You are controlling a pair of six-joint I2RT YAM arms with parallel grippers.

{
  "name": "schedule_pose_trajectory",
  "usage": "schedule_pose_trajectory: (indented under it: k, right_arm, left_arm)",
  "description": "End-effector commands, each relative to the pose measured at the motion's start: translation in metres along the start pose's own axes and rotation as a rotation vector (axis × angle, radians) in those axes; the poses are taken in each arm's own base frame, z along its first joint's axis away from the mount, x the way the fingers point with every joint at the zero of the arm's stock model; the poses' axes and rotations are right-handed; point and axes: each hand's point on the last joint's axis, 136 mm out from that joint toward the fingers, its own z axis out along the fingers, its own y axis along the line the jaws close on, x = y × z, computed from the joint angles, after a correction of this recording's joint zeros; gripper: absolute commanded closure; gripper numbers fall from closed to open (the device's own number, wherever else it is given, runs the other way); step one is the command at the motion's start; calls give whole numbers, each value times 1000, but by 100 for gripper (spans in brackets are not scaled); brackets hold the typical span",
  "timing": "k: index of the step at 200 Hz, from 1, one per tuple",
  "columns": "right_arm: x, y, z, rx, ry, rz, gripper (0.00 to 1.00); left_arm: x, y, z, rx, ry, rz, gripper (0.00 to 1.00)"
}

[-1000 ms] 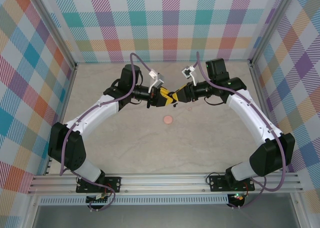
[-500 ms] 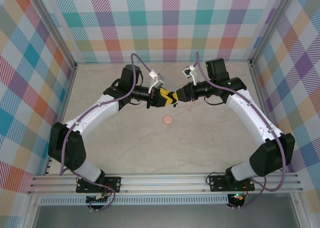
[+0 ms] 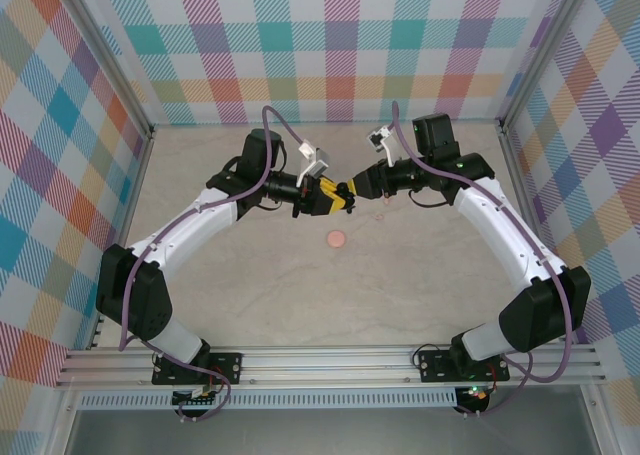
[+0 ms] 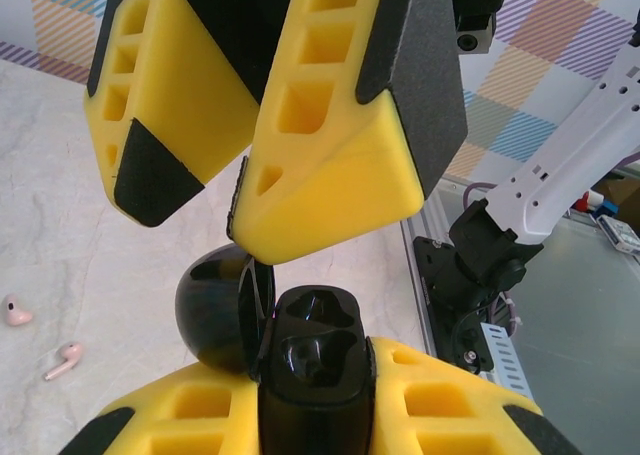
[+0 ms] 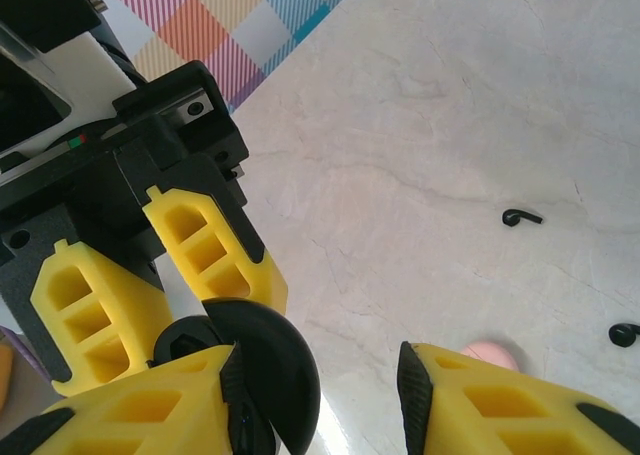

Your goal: Insert wireless bluetooth earbuds into charging case

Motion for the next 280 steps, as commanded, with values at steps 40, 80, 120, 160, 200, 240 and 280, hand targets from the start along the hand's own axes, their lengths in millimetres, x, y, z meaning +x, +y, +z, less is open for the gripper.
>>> schedule_pose_trajectory:
  k: [40,80,120,160,200,240,280]
  right_arm:
    - [4,1,4,-50,27,-35,52]
    - [10,5,9,-93,53,-45,51]
    - [14,4,13,-100,73,-41,50]
    - [20,7,16,-127,99,-45,52]
    - [21,10,15,-128,98,-51,62]
    - [11,16,7,-125,54,-77,82]
    - [0,30,-2,-157,3,-103,87]
  left_arm:
    - [-33,-37,4,148,-57,119,87]
    - [-35,-37,6,156,-56,112,86]
    - [-35,-36,8,163,-54,108,87]
    - [-38,-33,9,152,-54,98,87]
    - [-37,-31,10,149,-52,92,88]
    - [-34,-29,10,137,-43,84,80]
    - [-32,-31,9,135,-42,85,71]
